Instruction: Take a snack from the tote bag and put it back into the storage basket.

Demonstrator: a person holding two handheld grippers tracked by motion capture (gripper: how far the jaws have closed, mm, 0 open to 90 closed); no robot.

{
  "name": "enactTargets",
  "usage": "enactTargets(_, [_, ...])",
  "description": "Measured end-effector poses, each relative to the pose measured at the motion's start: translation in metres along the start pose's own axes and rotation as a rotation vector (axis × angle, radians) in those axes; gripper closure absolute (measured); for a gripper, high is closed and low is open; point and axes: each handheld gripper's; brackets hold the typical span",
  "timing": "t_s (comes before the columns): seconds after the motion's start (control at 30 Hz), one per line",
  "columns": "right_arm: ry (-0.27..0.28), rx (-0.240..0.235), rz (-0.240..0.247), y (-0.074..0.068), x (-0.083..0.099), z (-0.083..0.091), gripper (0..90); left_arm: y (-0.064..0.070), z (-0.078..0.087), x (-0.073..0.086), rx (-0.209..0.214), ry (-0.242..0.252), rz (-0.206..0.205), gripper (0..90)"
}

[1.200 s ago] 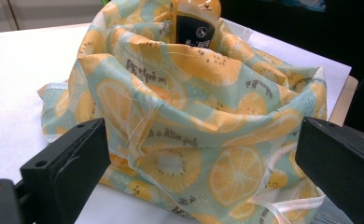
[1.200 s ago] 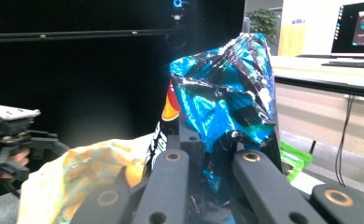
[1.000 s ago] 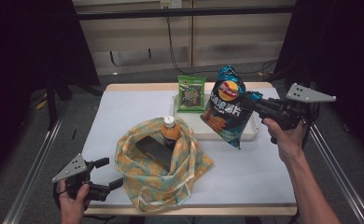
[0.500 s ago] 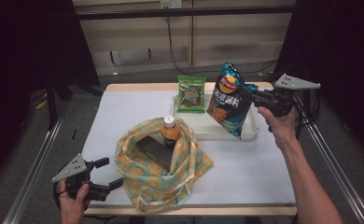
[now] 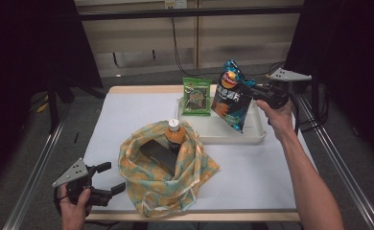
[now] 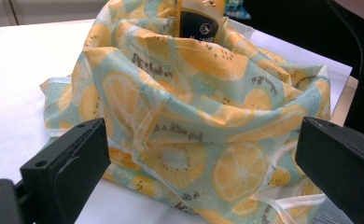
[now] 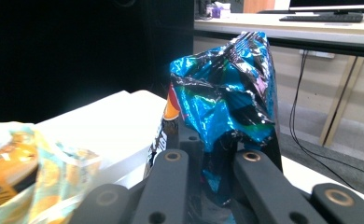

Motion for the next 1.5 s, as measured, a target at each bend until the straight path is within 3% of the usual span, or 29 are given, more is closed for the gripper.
enactTargets(0.47, [-0.084, 0.026, -0.019, 0.021, 0.018, -0.03, 86.2, -0.001, 0.0, 0.0, 0.002, 0.004, 0.004, 2.7])
enactTargets(0.7, [-0.078, 0.052, -0.034, 0.035, 0.026, -0.037, 84.4, -0.001, -0.001, 0.001, -0.004, -0.004, 0.005, 2.7])
enactTargets(0.73, [-0.083, 0.06, -0.031, 0.037, 0.027, -0.037, 83.9, 0.0, 0.0, 0.0, -0.021, -0.011, 0.004, 2.7])
enactTargets(1.0, [-0.103, 0.122, -0.027, 0.052, 0.032, -0.035, 78.0, -0.001, -0.002, 0.001, -0.003, -0.009, 0.008, 2.7])
enactTargets(1.17, [-0.113, 0.15, -0.032, 0.058, 0.035, -0.034, 75.0, -0.001, -0.003, 0.0, -0.018, -0.025, 0.005, 2.7])
enactTargets(1.23, [-0.129, 0.168, -0.028, 0.06, 0.036, -0.036, 73.5, -0.001, -0.005, 0.0, -0.002, -0.02, 0.007, 2.7])
enactTargets(1.4, [-0.137, 0.202, -0.039, 0.065, 0.04, -0.036, 65.6, -0.001, -0.005, 0.0, 0.002, -0.023, 0.002, 2.7])
enactTargets(1.5, [-0.157, 0.205, -0.072, 0.068, 0.042, -0.034, 63.1, -0.003, -0.004, 0.0, 0.002, -0.018, 0.001, 2.7])
Point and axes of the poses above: each handheld gripper's, and its own axes: z roughly backward along the jaws, x roughly out of its underside, y roughly to its right, and after that the axes turned 3 degrees about x, right-handed
